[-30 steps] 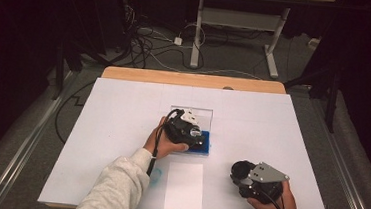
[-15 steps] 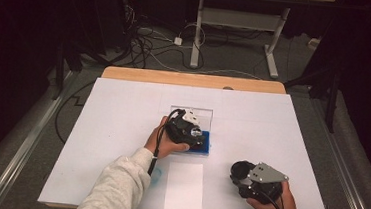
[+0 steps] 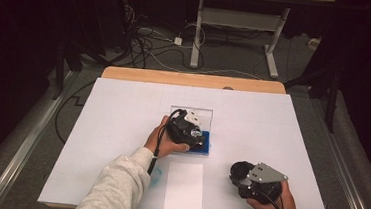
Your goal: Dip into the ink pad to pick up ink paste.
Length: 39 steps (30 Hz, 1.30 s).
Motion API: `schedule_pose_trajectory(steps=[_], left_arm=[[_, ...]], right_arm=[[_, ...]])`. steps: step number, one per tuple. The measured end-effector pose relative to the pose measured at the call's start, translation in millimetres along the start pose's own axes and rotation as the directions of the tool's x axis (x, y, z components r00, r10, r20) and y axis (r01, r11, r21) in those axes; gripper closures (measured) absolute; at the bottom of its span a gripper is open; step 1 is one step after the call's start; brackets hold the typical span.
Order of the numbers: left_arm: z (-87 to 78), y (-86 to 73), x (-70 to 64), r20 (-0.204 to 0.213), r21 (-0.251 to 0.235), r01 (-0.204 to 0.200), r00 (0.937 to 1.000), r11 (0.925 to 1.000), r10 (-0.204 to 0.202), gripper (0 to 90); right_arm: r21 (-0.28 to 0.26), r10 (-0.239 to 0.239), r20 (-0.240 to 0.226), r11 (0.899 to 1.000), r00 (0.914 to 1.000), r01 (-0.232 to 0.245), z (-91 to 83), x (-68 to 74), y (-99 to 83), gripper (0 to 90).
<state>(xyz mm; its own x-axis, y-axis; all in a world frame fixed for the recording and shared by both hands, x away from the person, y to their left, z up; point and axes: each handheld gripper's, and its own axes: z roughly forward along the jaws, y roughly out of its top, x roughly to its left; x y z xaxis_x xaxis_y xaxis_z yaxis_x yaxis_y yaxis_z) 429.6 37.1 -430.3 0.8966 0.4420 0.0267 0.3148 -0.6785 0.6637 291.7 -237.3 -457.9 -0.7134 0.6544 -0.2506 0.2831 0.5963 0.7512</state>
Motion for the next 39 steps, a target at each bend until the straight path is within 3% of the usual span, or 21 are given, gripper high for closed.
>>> schedule_pose_trajectory(steps=[39], left_arm=[[0.4, 2.5, -2.6, -0.017, 0.02, -0.009, 0.9998, 0.9998, 0.01, 54.5]], right_arm=[[-0.009, 0.002, 0.005, 1.0, 1.0, -0.002, -1.5, -0.2, 1.4, 38.3]])
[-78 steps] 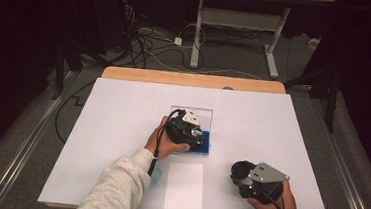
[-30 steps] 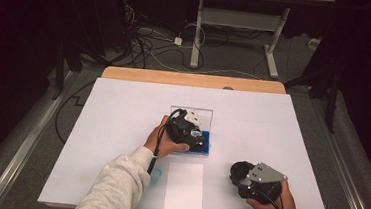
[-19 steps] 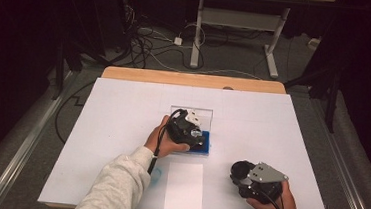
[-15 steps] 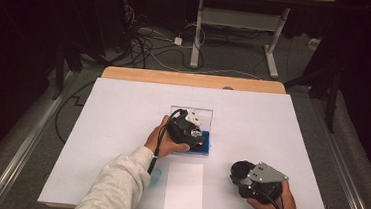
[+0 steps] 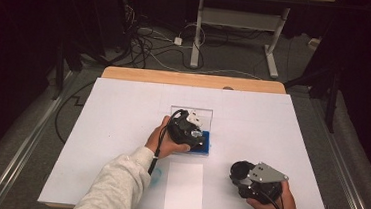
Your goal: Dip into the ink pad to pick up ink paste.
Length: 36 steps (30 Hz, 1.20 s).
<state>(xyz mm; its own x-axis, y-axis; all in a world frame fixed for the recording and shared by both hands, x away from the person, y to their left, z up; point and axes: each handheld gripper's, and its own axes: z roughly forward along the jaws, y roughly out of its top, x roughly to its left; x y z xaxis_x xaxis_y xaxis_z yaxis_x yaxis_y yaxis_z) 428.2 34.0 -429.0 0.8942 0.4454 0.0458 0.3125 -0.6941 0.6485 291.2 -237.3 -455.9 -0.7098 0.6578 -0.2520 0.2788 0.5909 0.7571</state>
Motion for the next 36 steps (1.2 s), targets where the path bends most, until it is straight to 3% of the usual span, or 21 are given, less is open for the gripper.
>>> schedule_pose_trajectory(steps=[6, 15, 22, 28, 32, 36], left_arm=[[-6.9, 4.2, -0.9, -0.026, -0.014, -0.003, 0.9997, 0.9999, 0.002, 54.6], [-56.4, 6.7, 1.6, -0.05, -0.135, -0.009, 0.9987, 0.9909, 0.003, 54.6], [-92.2, -10.5, -13.4, -0.053, -0.192, -0.048, 0.9978, 0.9803, 0.039, 54.6], [-101.9, -25.2, -28.9, -0.063, -0.202, -0.083, 0.9955, 0.9759, 0.072, 54.6], [-104.8, -35.0, -31.0, -0.052, -0.228, -0.073, 0.9967, 0.971, 0.063, 54.6], [-106.0, -42.9, -31.6, -0.057, -0.216, -0.081, 0.9959, 0.9731, 0.07, 54.5]], right_arm=[[-0.003, 0.007, 0.005, 1.0, 1.0, -0.007, -1.1, -1.8, -0.6, 38.3], [-0.017, 0.011, 0.017, 1.0, 0.9998, -0.01, -4.5, -3.1, 0.2, 38.3], [-0.033, 0.021, 0.023, 0.999, 0.9995, -0.021, -7.1, -5.5, 1.6, 38.3], [-0.036, 0.025, 0.024, 0.999, 0.9994, -0.024, -7.6, -6.9, 2.6, 38.3], [-0.04, 0.026, 0.026, 0.999, 0.9993, -0.025, -8.2, -7.1, 3.4, 38.3], [-0.039, 0.026, 0.024, 0.999, 0.9994, -0.025, -7.7, -7.4, 3.4, 38.3]])
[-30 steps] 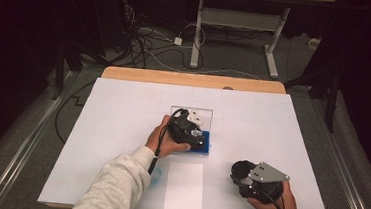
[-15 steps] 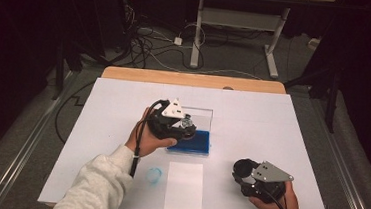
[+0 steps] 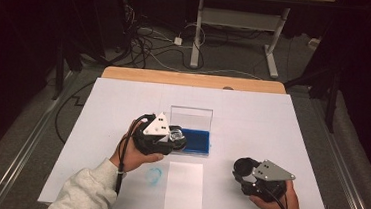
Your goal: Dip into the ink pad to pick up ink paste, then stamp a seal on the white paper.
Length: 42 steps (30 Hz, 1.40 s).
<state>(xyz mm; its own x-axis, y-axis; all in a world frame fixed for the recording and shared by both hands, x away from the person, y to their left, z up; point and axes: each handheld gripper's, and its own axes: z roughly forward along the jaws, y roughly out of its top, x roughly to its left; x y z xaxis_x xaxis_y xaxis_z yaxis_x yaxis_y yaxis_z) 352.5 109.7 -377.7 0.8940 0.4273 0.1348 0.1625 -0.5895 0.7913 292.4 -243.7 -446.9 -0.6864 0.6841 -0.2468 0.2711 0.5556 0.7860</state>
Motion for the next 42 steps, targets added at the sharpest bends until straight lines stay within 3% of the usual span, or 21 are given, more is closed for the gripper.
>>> schedule_pose_trajectory(steps=[10, 26, 42], left_arm=[[-14.2, -9.6, -4.3, -0.004, -0.002, 0.004, 1.0, 1.0, -0.004, 54.6], [-22.3, -12.4, -22.7, 0.073, -0.016, -0.026, 0.997, 0.9995, 0.027, 54.6], [-16.2, -7.9, -39.4, 0.095, 0.005, -0.076, 0.9927, 0.9971, 0.075, 54.6]], right_arm=[[-0.007, 0.0, 0.0, 1.0, 1.0, 0.0, -1.5, -1.3, 0.4, 38.3], [-0.003, 0.0, -0.001, 1.0, 1.0, 0.0, 0.0, -0.7, 0.8, 38.3], [-0.021, -0.01, 0.0, 1.0, 1.0, 0.01, -4.3, -0.2, 0.5, 38.4]])
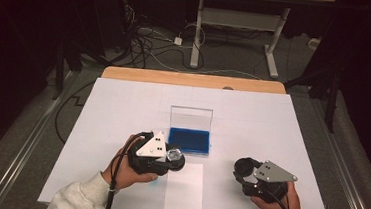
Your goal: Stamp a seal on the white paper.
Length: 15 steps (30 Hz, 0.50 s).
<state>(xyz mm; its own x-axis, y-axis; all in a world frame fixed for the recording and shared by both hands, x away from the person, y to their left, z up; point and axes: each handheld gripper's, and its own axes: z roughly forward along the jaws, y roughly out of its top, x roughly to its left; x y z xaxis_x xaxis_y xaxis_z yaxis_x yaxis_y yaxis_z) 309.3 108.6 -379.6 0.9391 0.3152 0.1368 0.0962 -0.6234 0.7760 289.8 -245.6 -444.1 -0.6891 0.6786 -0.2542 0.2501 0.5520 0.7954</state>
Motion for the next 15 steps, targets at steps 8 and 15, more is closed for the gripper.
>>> schedule_pose_trajectory(steps=[8, 15], left_arm=[[2.1, 2.8, -10.8, 0.007, -0.005, -0.013, 0.9999, 0.9999, 0.013, 54.6], [17.2, 1.0, -20.6, 0.054, 0.027, -0.038, 0.9979, 0.9989, 0.036, 54.6]], right_arm=[[-0.003, -0.012, -0.005, 1.0, 0.9999, 0.012, 0.8, 2.2, 2.1, 38.4], [0.002, -0.014, -0.004, 1.0, 0.9999, 0.014, 1.1, 3.0, 1.6, 38.4]])
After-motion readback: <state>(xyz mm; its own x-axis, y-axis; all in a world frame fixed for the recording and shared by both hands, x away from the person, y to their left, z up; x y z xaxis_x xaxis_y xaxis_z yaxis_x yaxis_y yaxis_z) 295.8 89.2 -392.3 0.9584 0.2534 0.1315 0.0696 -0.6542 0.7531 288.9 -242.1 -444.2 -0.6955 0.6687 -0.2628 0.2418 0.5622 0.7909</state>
